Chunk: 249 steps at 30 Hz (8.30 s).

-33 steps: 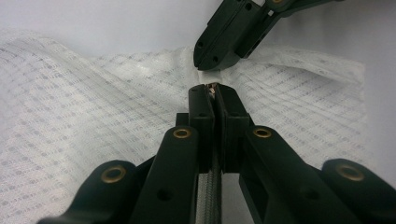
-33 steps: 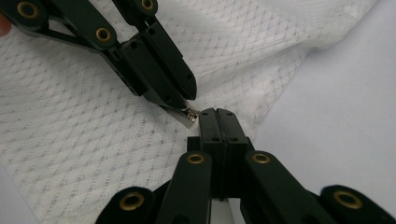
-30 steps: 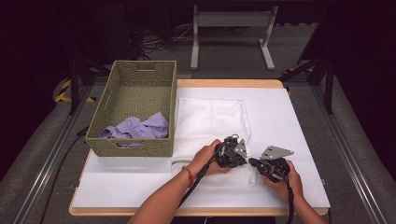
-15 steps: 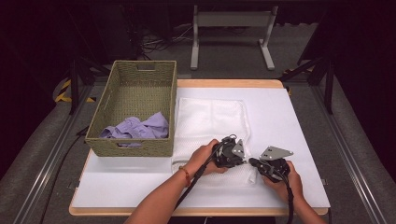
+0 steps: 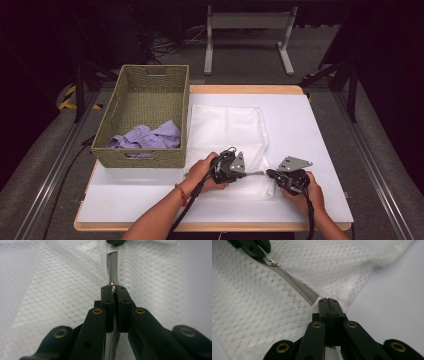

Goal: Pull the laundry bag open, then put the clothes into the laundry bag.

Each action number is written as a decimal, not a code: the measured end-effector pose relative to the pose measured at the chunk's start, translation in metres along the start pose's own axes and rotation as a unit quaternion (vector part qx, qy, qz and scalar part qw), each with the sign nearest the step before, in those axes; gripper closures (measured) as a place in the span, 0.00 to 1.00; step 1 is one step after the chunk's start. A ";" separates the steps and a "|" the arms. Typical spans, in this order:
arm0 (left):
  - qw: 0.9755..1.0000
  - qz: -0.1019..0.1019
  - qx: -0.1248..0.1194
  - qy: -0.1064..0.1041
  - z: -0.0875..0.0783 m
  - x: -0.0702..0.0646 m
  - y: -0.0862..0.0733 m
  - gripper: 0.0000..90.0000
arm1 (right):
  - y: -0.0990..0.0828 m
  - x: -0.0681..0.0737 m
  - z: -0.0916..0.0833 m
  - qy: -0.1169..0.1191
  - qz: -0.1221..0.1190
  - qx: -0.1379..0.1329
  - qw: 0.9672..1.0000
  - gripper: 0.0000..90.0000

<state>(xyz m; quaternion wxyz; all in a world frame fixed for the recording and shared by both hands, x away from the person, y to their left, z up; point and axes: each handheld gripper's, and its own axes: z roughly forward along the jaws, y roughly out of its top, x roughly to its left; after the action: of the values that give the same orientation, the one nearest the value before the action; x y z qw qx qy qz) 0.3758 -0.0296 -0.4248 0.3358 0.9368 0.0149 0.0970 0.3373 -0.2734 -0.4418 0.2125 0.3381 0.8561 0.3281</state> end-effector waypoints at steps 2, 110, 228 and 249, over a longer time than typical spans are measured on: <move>1.000 0.000 -0.003 0.005 -0.004 -0.002 -0.005 0.96 | 0.000 0.000 0.000 0.000 -0.001 0.000 1.000 1.00; 0.965 -0.194 -0.086 0.152 -0.147 -0.035 -0.173 0.56 | -0.008 0.001 -0.022 0.023 0.001 -0.030 0.999 0.93; 0.954 -0.218 -0.073 0.193 -0.209 0.076 -0.151 0.10 | 0.107 0.060 0.027 0.128 -0.119 -0.063 0.983 0.98; 0.966 -0.198 0.081 0.145 -0.194 0.133 -0.147 0.12 | 0.102 0.056 0.032 0.147 -0.110 -0.044 0.982 0.98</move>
<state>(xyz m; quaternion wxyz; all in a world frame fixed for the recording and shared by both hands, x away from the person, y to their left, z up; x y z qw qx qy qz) 0.4745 0.2182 -0.3484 0.2654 0.9152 0.2563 0.1620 0.3624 -0.1628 -0.4004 0.1342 0.1804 0.8945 0.3863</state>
